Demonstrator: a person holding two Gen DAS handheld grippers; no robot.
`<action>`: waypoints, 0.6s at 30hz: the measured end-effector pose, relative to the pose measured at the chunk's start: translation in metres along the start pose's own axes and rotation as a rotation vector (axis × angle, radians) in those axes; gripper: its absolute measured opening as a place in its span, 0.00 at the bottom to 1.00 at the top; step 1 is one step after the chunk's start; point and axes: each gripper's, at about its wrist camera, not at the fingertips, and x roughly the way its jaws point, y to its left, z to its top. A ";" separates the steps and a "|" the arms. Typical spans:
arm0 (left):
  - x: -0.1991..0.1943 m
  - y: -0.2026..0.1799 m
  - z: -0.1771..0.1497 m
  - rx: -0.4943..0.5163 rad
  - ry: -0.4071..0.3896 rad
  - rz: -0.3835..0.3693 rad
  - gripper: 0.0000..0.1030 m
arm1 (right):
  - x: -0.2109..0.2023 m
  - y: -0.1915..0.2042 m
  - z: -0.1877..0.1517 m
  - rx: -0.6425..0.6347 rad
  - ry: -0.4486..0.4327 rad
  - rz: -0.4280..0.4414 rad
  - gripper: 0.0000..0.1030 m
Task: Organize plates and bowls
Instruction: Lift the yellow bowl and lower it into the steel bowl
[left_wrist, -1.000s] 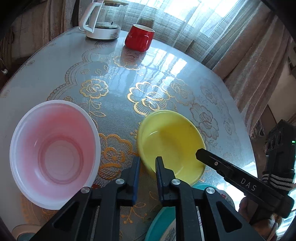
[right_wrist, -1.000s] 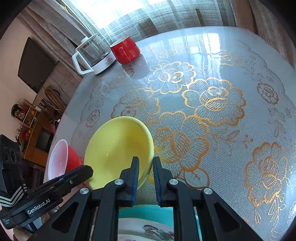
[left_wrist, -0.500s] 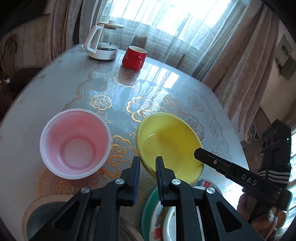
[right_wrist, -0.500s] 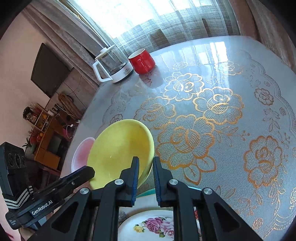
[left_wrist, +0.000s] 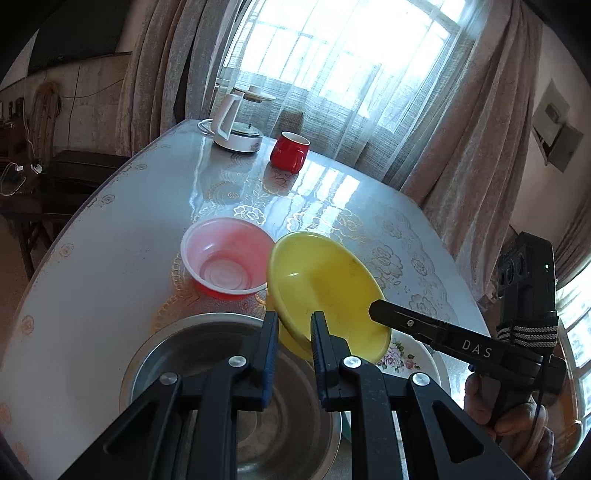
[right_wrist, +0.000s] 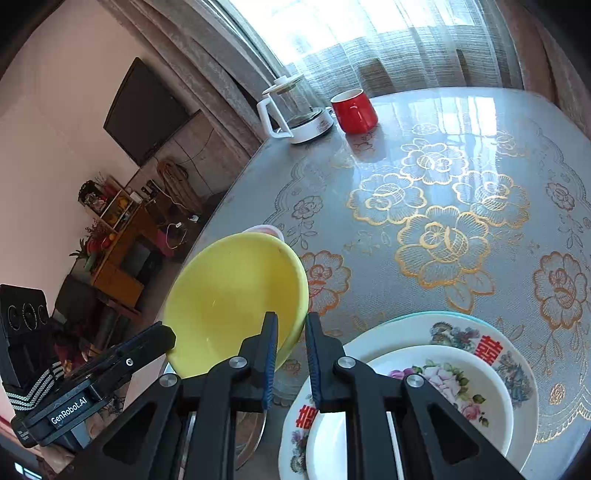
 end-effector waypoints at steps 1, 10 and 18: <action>-0.005 0.005 -0.004 -0.006 -0.006 0.002 0.17 | 0.002 0.005 -0.004 -0.009 0.009 0.004 0.15; -0.034 0.050 -0.050 -0.072 0.023 0.039 0.17 | 0.021 0.047 -0.039 -0.105 0.104 0.048 0.15; -0.024 0.073 -0.077 -0.122 0.092 0.060 0.17 | 0.044 0.057 -0.065 -0.154 0.200 0.020 0.15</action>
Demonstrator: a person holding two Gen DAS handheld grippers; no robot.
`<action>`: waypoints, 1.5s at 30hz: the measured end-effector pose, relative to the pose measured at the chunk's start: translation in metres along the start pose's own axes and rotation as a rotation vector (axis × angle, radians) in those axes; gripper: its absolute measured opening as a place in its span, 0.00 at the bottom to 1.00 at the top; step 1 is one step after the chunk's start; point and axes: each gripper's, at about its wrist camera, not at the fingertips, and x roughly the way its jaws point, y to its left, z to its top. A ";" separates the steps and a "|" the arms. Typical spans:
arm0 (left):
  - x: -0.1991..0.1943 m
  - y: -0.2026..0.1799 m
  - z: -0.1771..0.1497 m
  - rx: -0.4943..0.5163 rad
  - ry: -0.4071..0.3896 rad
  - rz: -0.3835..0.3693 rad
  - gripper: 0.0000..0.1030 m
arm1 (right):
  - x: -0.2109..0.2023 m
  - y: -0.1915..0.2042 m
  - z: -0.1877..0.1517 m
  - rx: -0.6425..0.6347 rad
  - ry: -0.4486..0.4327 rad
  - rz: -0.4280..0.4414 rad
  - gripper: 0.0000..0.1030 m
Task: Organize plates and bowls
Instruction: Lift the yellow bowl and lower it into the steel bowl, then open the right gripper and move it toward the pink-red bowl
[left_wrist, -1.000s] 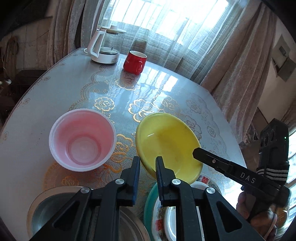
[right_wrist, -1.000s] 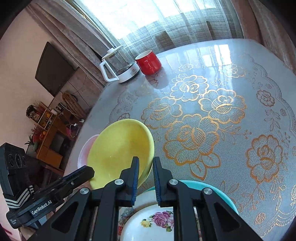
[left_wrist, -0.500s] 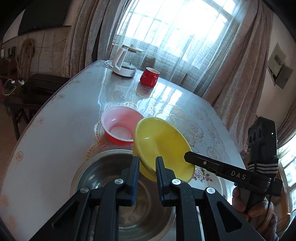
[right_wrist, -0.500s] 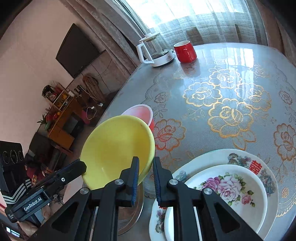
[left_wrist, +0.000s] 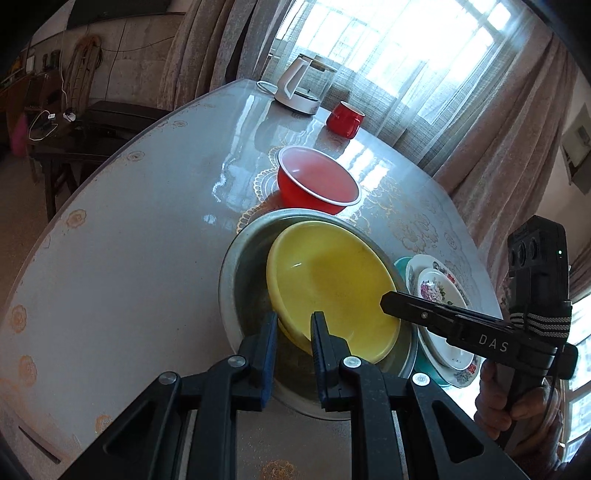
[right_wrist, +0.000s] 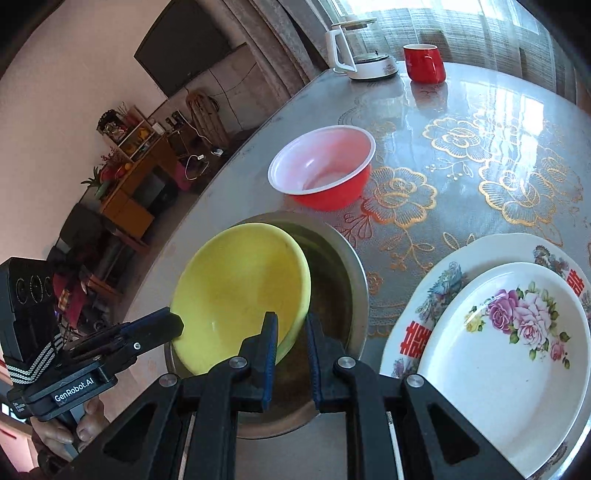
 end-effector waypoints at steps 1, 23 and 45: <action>0.000 0.000 -0.001 0.004 0.001 0.003 0.17 | 0.002 -0.001 -0.001 0.004 0.007 -0.003 0.15; 0.007 -0.013 -0.005 0.096 -0.009 0.076 0.26 | 0.004 0.014 -0.008 -0.119 -0.023 -0.127 0.22; 0.005 -0.021 0.013 0.171 -0.112 0.188 0.35 | -0.014 -0.004 0.018 -0.009 -0.126 0.007 0.38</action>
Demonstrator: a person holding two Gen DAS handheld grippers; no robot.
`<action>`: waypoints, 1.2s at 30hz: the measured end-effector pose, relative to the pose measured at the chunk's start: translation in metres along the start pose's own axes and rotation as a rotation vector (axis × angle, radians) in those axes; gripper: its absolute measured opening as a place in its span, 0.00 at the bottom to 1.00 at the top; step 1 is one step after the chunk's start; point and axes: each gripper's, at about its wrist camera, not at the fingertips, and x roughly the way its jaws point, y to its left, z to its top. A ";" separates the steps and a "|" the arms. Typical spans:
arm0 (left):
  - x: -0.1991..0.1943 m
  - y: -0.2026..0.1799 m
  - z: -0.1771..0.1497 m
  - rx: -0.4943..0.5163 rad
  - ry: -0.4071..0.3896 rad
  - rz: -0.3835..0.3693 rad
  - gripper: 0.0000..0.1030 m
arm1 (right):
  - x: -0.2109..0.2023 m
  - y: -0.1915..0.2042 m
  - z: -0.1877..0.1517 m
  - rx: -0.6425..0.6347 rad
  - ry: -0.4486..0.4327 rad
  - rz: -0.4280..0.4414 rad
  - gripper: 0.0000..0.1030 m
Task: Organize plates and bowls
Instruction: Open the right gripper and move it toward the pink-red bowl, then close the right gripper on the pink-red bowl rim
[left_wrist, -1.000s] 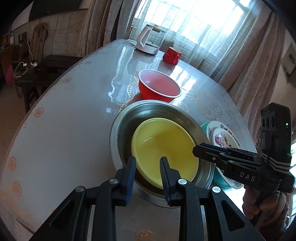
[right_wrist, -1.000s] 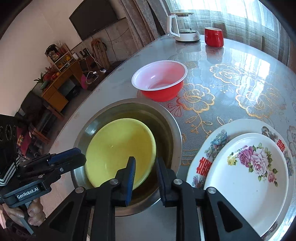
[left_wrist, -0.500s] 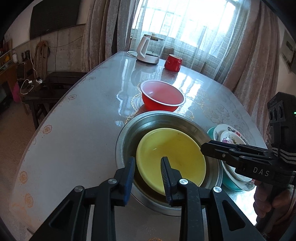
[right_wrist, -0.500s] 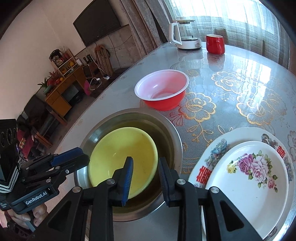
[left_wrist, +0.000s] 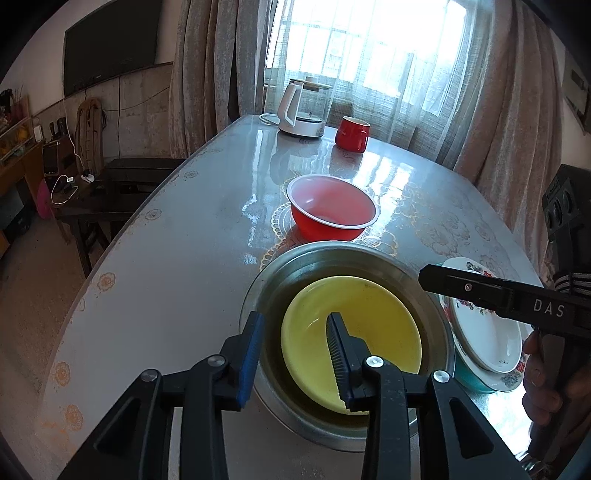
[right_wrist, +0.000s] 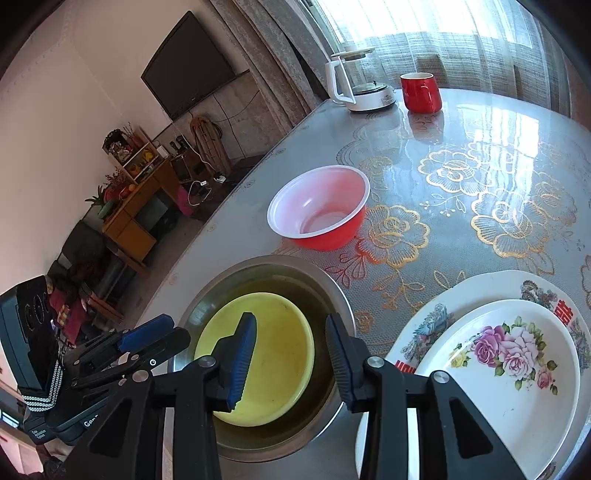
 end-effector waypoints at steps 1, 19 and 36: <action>0.000 0.000 0.001 0.002 -0.001 0.002 0.35 | 0.000 -0.002 0.002 0.007 -0.001 0.001 0.38; 0.025 0.014 0.022 -0.028 0.017 0.012 0.43 | 0.023 -0.037 0.028 0.157 0.017 -0.023 0.38; 0.047 0.057 0.066 -0.271 0.060 -0.166 0.46 | 0.033 -0.067 0.051 0.308 0.008 -0.030 0.38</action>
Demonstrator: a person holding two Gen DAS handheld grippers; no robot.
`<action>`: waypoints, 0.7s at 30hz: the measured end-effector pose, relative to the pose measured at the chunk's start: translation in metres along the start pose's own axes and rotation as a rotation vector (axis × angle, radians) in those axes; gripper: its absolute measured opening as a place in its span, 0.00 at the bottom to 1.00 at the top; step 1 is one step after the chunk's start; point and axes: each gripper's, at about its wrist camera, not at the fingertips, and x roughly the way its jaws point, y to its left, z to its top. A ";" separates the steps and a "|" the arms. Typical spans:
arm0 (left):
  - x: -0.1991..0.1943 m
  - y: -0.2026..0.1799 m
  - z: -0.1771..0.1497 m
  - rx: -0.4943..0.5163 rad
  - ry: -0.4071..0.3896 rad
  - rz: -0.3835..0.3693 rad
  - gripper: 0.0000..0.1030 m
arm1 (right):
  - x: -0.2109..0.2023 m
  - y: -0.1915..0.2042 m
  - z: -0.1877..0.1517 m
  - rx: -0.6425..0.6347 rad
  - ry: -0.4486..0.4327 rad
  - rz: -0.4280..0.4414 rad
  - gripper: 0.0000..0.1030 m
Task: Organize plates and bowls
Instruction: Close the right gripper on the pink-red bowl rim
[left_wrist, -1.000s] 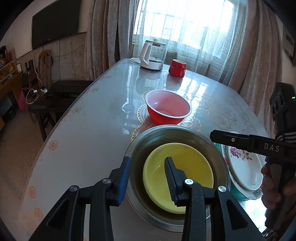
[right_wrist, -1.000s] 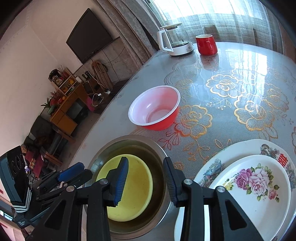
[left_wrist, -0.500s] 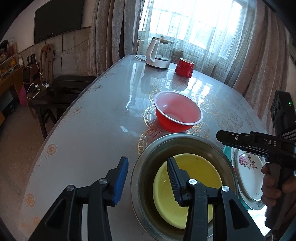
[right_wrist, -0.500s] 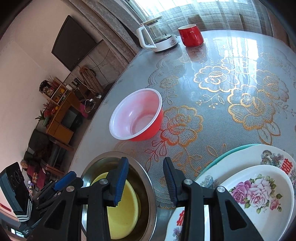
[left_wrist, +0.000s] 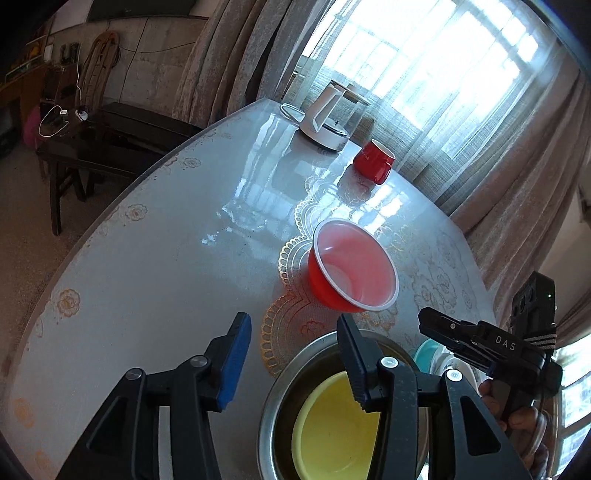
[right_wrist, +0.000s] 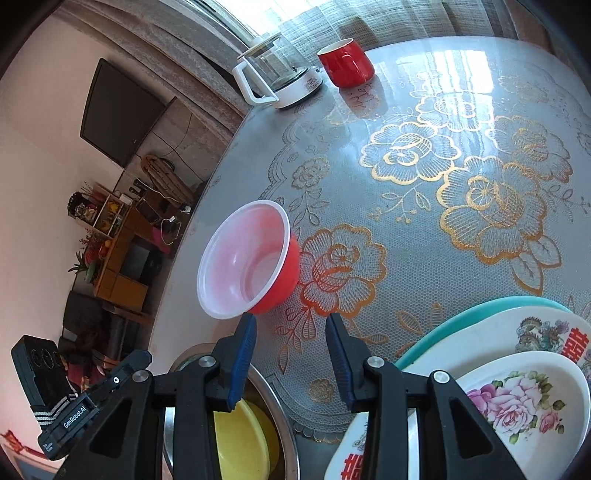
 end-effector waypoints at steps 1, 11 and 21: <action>0.002 0.000 0.005 -0.004 0.002 -0.004 0.46 | 0.001 0.001 0.002 -0.003 -0.005 -0.008 0.38; 0.037 -0.013 0.035 0.003 0.044 -0.023 0.33 | 0.017 0.005 0.022 0.001 -0.019 -0.016 0.25; 0.072 -0.009 0.055 -0.076 0.097 -0.016 0.31 | 0.037 0.006 0.036 0.015 -0.004 -0.008 0.25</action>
